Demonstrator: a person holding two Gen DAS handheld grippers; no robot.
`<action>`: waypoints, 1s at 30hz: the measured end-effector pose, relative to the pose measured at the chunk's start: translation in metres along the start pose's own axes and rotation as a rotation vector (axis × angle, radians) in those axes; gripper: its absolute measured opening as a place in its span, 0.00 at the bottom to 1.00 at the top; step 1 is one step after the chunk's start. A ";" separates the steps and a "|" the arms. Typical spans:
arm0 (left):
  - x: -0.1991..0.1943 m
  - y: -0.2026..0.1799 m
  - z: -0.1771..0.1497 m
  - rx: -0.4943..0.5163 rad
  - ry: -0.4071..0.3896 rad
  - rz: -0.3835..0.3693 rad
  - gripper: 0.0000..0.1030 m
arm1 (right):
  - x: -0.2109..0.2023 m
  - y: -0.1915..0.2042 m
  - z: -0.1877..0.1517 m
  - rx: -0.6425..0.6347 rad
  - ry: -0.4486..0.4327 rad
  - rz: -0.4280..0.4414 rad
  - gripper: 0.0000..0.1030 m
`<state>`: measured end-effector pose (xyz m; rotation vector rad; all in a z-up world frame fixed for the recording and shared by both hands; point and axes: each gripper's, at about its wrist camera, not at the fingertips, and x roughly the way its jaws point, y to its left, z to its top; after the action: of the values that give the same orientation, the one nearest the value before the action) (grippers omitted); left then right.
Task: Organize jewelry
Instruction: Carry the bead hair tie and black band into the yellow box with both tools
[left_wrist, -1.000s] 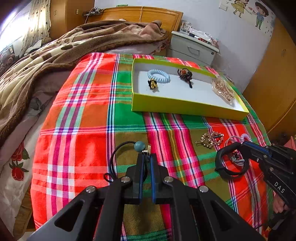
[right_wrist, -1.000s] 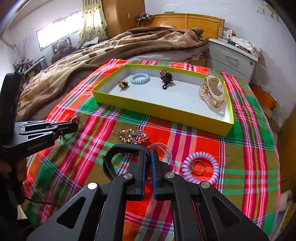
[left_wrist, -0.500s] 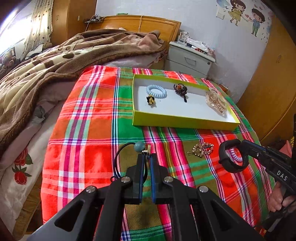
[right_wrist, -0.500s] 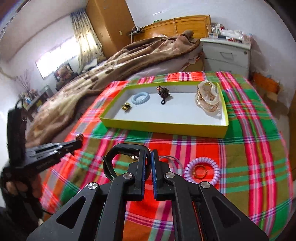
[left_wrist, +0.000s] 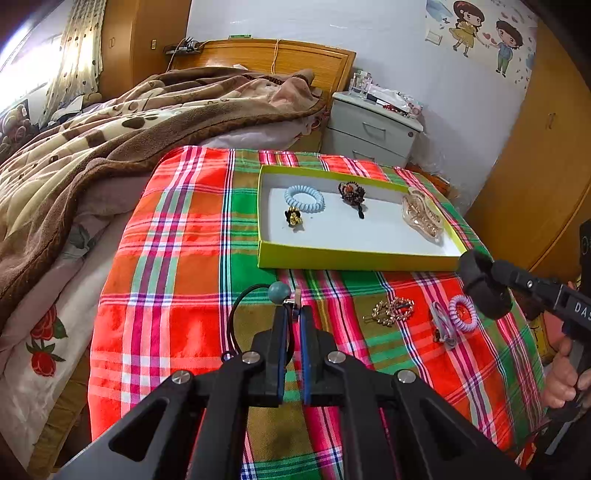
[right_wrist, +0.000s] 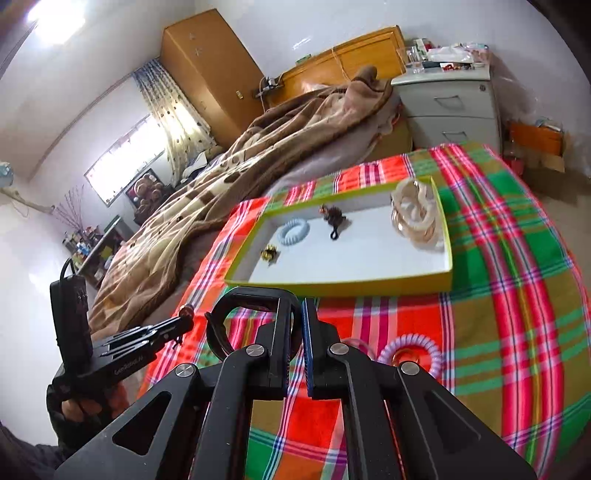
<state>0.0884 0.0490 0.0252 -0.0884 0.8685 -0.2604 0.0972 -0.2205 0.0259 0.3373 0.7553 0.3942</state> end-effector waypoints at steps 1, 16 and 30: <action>-0.001 -0.001 0.002 0.005 -0.004 -0.001 0.07 | 0.000 -0.001 0.003 -0.002 -0.001 -0.006 0.06; 0.016 -0.019 0.063 0.066 -0.052 -0.014 0.07 | 0.028 -0.016 0.052 -0.037 -0.047 -0.160 0.06; 0.075 -0.030 0.110 0.090 0.006 -0.043 0.07 | 0.082 -0.030 0.064 -0.066 0.026 -0.290 0.06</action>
<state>0.2130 -0.0022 0.0462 -0.0227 0.8600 -0.3400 0.2036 -0.2187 0.0080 0.1575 0.8013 0.1497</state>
